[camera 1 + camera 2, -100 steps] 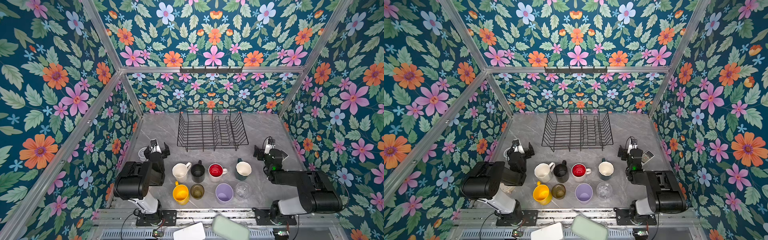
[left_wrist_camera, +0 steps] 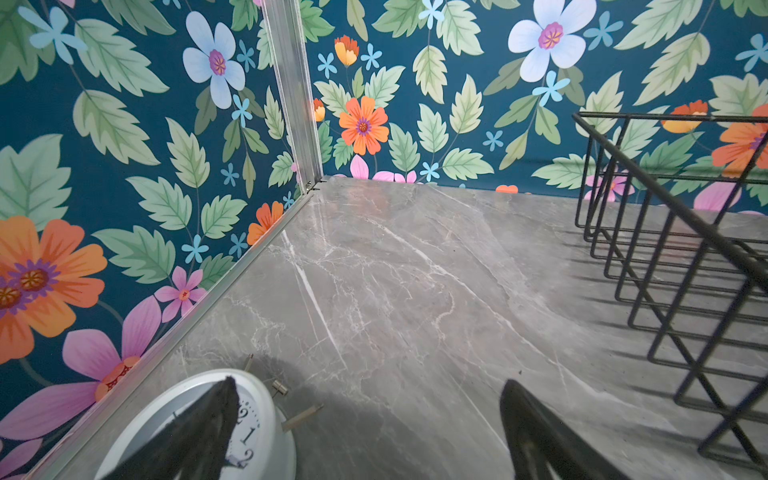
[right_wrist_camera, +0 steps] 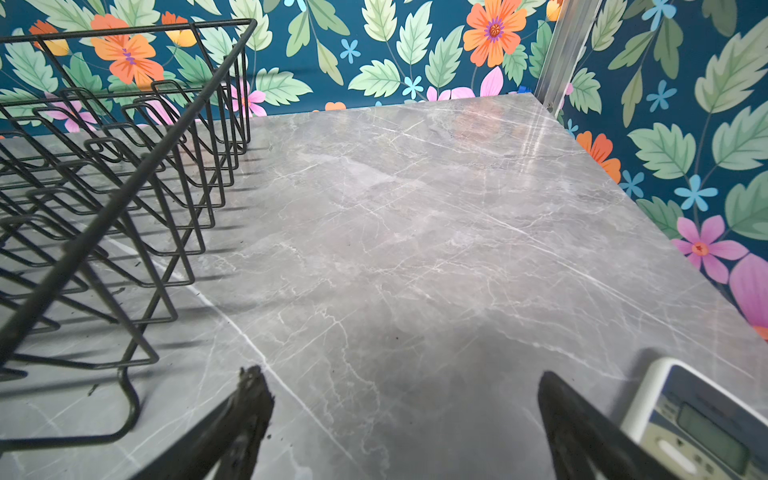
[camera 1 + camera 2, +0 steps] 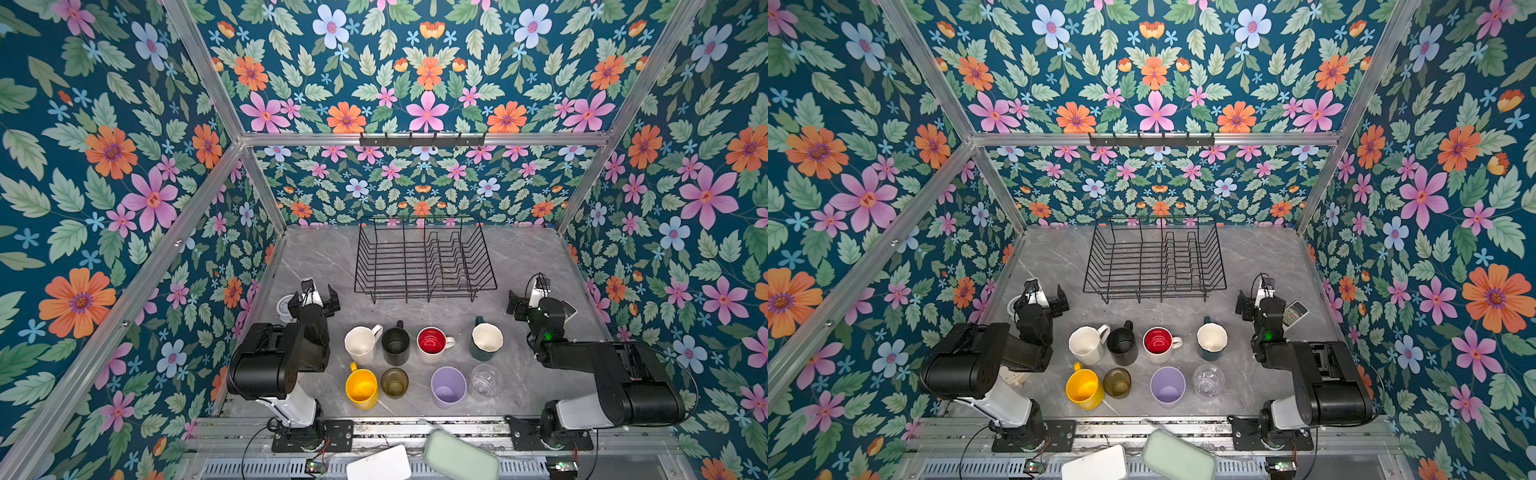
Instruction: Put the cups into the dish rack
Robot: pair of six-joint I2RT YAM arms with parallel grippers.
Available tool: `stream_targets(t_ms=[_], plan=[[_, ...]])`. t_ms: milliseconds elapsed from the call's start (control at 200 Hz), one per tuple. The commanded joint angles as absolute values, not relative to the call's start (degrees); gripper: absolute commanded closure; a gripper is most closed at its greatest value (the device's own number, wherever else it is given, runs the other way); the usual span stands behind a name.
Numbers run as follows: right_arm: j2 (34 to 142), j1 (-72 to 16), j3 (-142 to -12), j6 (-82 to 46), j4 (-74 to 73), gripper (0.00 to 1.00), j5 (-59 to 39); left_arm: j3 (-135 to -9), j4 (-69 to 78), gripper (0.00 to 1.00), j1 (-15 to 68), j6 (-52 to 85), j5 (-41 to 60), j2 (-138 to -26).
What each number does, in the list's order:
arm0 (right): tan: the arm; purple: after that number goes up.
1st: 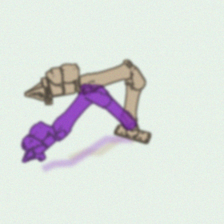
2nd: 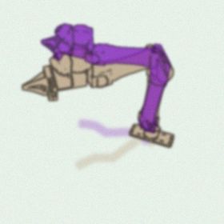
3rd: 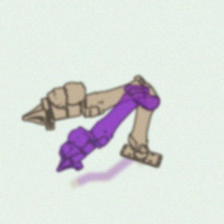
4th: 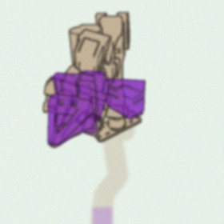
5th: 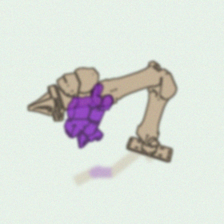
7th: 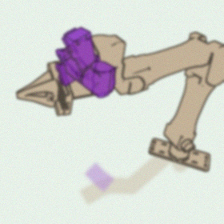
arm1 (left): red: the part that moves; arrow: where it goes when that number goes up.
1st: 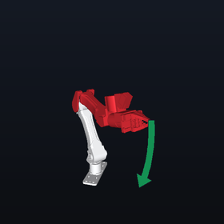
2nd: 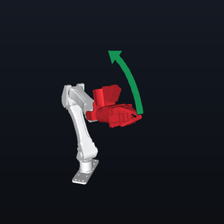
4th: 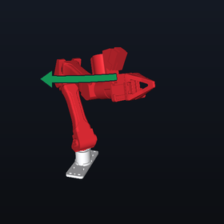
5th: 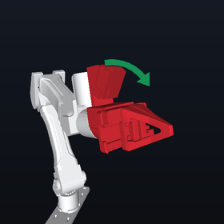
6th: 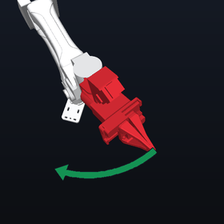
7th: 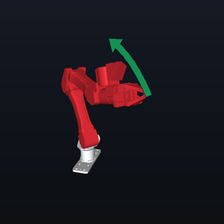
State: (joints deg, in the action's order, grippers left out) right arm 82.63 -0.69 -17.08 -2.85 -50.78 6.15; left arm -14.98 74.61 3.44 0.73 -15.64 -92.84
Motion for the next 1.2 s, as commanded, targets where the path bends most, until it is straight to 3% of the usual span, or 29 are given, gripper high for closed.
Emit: stream_targets(t_ms=[0, 520, 585, 670, 820, 980, 1105, 1195], plan=[[82.62, -0.75, -17.29, -2.81, -51.86, 0.01, 6.72, -15.12, 75.18, 0.00, 3.49, 0.44, -15.78, -92.97], [82.49, -0.18, -17.43, -3.16, -51.70, 0.01, 6.50, -15.24, 73.92, 0.00, 3.25, 0.63, -15.80, -91.18], [79.61, -0.27, -18.07, -3.98, -49.04, 0.01, 9.72, -17.24, 65.90, 0.00, 3.30, 0.95, -16.85, -86.45], [70.59, -0.26, -25.34, -7.07, -26.68, 0.01, 12.34, -21.91, 53.24, 0.00, 3.30, 2.94, -19.93, -80.11], [61.40, -0.26, -35.89, -25.40, -3.80, 0.01, 14.43, -27.00, 35.54, 0.00, 3.25, 14.77, -19.88, -66.72], [57.57, -0.18, -35.03, -26.81, -3.93, 0.02, 2.20, -30.21, 20.71, 0.00, 3.19, 19.81, -15.22, -53.49], [60.44, -0.18, -39.20, -22.94, 0.04, 0.14, -7.99, -34.47, 10.46, 0.00, 3.17, 17.66, -10.88, -47.17], [64.41, -0.18, -44.74, -20.88, 7.25, 0.21, -9.93, -36.91, 6.13, 0.00, 3.21, 14.39, -9.38, -45.33]])
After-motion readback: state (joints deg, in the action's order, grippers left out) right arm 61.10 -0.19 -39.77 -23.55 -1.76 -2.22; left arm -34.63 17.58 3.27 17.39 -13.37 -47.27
